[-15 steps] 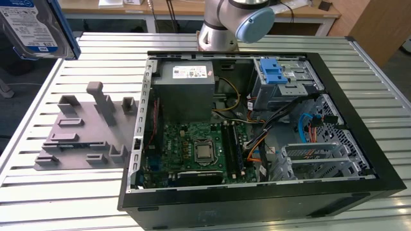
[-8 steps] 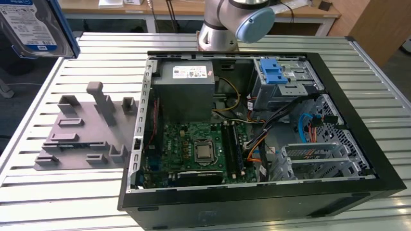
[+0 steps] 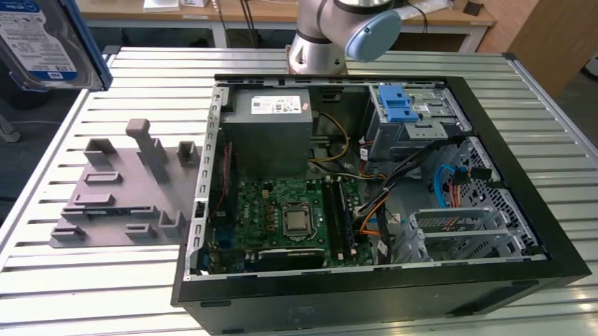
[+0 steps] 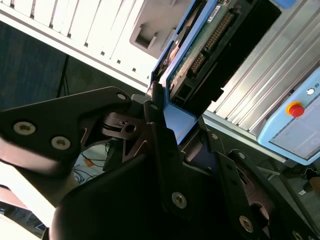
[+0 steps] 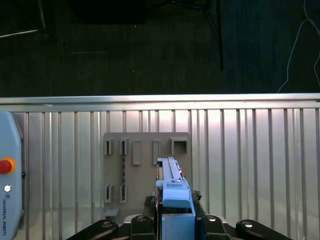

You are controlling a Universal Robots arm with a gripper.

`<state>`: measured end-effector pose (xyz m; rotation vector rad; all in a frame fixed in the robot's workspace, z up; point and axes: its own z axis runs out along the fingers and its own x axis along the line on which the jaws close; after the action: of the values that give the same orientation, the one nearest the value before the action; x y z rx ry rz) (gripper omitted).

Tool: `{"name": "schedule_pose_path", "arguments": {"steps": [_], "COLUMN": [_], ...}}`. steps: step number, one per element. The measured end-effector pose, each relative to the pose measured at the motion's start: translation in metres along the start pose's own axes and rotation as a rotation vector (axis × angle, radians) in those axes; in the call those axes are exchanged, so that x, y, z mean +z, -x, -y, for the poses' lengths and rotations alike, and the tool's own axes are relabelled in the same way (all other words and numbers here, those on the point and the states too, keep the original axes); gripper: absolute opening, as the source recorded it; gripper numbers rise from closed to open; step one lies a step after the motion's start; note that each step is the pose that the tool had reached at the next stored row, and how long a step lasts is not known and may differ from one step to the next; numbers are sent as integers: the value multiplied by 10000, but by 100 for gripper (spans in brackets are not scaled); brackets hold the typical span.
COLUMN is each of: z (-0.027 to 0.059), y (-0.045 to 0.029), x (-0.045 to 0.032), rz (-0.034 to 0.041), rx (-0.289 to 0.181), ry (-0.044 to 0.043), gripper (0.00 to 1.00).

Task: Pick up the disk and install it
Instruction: 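Pick up the disk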

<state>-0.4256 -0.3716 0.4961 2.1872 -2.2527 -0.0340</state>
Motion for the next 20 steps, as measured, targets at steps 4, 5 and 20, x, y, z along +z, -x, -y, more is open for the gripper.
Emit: {"name": "schedule_pose_path", "arguments": {"steps": [4, 5, 20], "z": [5, 12, 209], "y": [-122, -140, -286], "x": [1, 1, -4], "rz": [0, -1, -1], "rx": [0, -1, 0], "ry": [0, 0, 3], "gripper": [36, 36, 36]}}
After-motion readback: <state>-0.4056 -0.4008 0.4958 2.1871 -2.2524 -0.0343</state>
